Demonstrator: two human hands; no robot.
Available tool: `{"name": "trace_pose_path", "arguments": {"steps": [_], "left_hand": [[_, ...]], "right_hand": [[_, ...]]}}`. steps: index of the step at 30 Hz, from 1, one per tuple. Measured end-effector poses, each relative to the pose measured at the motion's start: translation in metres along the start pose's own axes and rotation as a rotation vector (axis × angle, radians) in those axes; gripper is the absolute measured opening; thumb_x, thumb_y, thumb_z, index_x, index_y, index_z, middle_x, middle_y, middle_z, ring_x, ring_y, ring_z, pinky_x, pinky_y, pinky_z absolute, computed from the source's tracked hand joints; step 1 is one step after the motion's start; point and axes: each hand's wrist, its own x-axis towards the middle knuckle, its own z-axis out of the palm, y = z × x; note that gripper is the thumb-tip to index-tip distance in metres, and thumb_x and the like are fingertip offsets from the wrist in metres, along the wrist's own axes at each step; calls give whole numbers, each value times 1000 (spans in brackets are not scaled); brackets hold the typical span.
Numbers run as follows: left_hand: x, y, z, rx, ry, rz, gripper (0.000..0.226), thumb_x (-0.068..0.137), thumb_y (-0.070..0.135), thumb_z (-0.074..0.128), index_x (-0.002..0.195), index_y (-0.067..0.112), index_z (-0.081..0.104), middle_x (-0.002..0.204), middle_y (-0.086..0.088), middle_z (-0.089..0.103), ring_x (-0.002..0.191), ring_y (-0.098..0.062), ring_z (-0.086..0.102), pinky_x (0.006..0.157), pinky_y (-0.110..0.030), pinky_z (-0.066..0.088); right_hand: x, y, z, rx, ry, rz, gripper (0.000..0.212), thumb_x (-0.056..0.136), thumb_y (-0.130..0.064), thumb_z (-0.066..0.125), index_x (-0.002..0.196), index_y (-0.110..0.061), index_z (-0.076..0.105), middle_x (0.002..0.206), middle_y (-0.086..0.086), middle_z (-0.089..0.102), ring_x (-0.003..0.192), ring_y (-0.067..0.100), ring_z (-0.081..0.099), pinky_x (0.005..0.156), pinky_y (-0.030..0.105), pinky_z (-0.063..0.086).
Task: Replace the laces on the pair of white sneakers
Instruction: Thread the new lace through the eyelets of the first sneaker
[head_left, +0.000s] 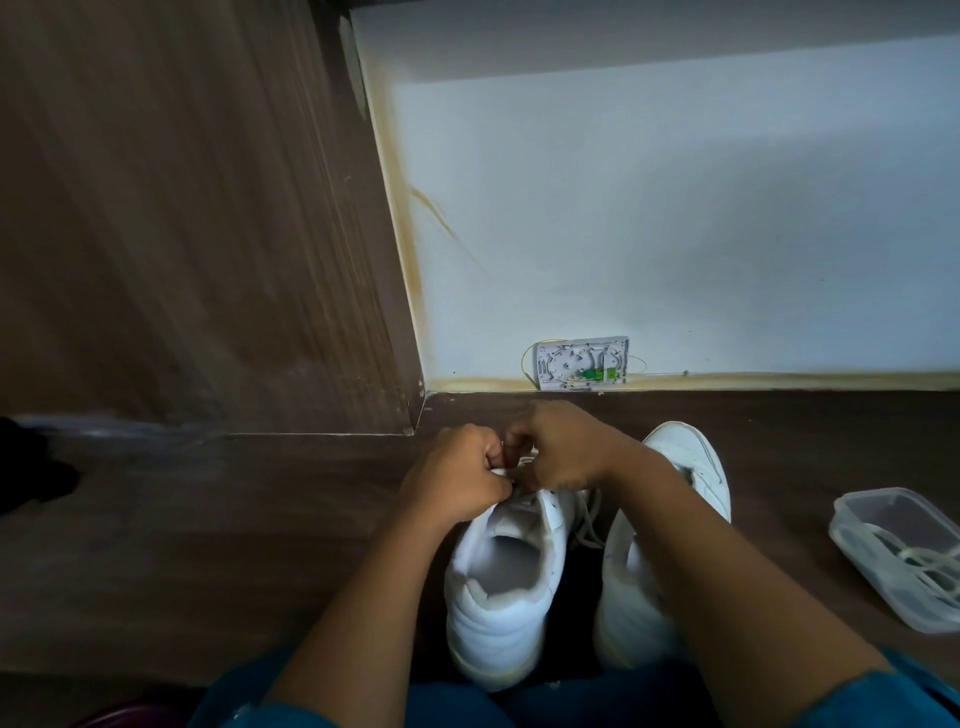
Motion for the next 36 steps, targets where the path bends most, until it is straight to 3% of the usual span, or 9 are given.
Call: {"name": "trace_pose_path", "arguments": {"steps": [10, 15, 17, 21, 23, 26, 30, 32, 36], "left_hand": [[0, 1, -3, 23, -21, 6, 14, 71, 15, 69, 77, 13, 57, 69, -1, 59, 72, -23, 60, 59, -34, 45], [-5, 6, -4, 17, -15, 13, 25, 74, 11, 65, 92, 27, 55, 63, 12, 51, 66, -14, 55, 55, -22, 39], [-7, 9, -3, 7, 2, 68, 19, 81, 14, 64, 92, 29, 64, 57, 12, 48, 57, -8, 50, 51, -16, 35], [-6, 17, -5, 265, 38, 125, 22, 87, 41, 60, 92, 22, 70, 86, 1, 53, 86, -19, 57, 73, -34, 47], [-4, 24, -9, 122, 149, 126, 15, 86, 30, 64, 89, 17, 71, 93, -3, 61, 88, -21, 59, 77, -35, 48], [-3, 39, -19, -388, 249, 97, 26, 92, 7, 55, 70, 12, 67, 59, -2, 61, 52, -16, 55, 56, -28, 45], [-8, 60, -33, -928, 238, 145, 28, 94, 4, 48, 71, 8, 63, 49, 4, 56, 43, -7, 53, 44, -19, 48], [-10, 59, -35, -1032, 169, 146, 23, 94, 5, 48, 79, 8, 65, 59, -2, 56, 49, -10, 55, 47, -21, 50], [-7, 31, -32, -640, -79, -63, 29, 84, -8, 55, 93, 19, 54, 79, -5, 54, 61, -13, 52, 51, -24, 47]], "right_hand": [[-9, 3, 9, 269, 142, -109, 20, 76, 6, 61, 75, -13, 68, 70, -8, 66, 67, 3, 59, 67, 18, 44], [-22, -23, -42, 1342, 523, -165, 26, 95, 9, 39, 80, -11, 46, 67, 6, 68, 51, 12, 57, 51, 21, 48], [-29, -26, -65, 1489, 677, -218, 25, 97, 6, 35, 82, -13, 43, 64, 6, 67, 52, 14, 57, 52, 22, 49], [-30, -21, -53, 1416, 659, 22, 25, 95, 6, 40, 86, -16, 45, 65, 3, 61, 64, 20, 60, 56, 27, 49], [-30, -9, -40, 996, 507, 181, 26, 87, 0, 59, 100, -19, 48, 85, 2, 62, 76, 19, 60, 64, 30, 50], [-31, 0, -29, 276, 88, 154, 40, 74, -14, 76, 107, -24, 55, 99, -8, 63, 83, 1, 59, 75, 17, 45], [-22, -17, -7, 269, 66, 63, 5, 80, -13, 70, 79, -17, 68, 84, 6, 71, 58, 2, 55, 69, 22, 47], [-17, -13, -2, 384, 141, 112, 19, 82, -5, 61, 66, -14, 65, 76, 14, 71, 52, 10, 59, 62, 29, 51], [-13, -6, 0, 535, 137, 124, 22, 91, -13, 59, 72, -6, 68, 56, 1, 63, 52, 17, 60, 50, 20, 50]]}}
